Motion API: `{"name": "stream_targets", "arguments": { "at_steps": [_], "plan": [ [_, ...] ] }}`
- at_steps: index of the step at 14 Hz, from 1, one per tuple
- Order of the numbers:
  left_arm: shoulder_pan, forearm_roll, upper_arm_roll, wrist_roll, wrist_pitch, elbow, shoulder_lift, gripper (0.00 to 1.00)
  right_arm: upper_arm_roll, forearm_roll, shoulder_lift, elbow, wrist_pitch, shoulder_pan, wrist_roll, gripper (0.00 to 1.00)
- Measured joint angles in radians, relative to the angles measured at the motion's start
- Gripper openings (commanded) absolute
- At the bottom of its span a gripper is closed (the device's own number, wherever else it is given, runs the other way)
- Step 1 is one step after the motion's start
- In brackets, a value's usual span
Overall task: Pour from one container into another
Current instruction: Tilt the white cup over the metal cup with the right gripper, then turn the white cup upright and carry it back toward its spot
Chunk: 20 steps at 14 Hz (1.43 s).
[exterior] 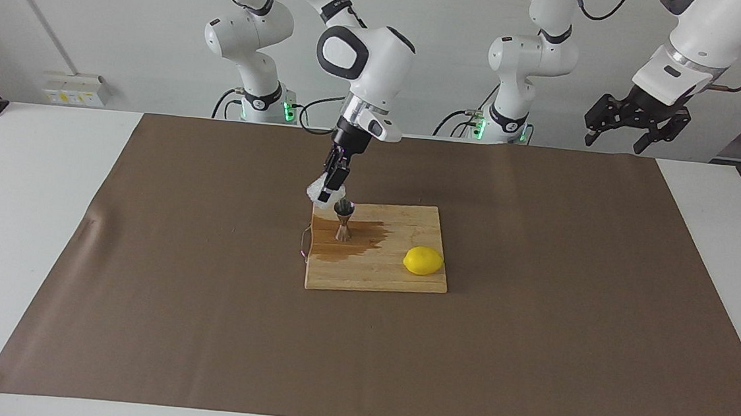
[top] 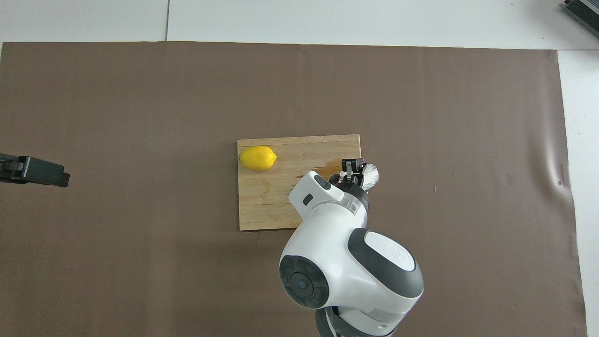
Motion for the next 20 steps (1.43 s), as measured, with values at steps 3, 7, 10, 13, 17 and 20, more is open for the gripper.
{"name": "stream_targets", "arguments": {
  "at_steps": [3, 7, 10, 13, 17, 20],
  "plan": [
    [0.000, 0.000, 0.000, 0.000, 0.000, 0.000, 0.000, 1.00, 0.000, 0.029, 0.000, 0.000, 0.005, -0.003, 0.018, 0.00],
    [0.000, 0.000, 0.000, 0.000, 0.000, 0.000, 0.000, 1.00, -0.001, 0.049, 0.001, 0.000, 0.009, -0.014, 0.020, 0.00],
    [0.000, 0.000, 0.000, 0.000, 0.000, 0.000, 0.000, 1.00, -0.002, 0.119, 0.002, 0.002, 0.018, -0.041, 0.013, 0.00],
    [0.000, 0.000, 0.000, 0.000, 0.000, 0.000, 0.000, 1.00, -0.002, 0.174, 0.008, 0.009, 0.024, -0.061, -0.002, 0.00],
    [0.000, 0.000, 0.000, 0.000, 0.000, 0.000, 0.000, 1.00, -0.002, 0.286, 0.017, 0.013, 0.025, -0.107, -0.113, 0.00],
    [0.000, 0.000, 0.000, 0.000, 0.000, 0.000, 0.000, 1.00, -0.003, 0.397, 0.027, 0.016, 0.025, -0.172, -0.261, 0.00]
  ]
}}
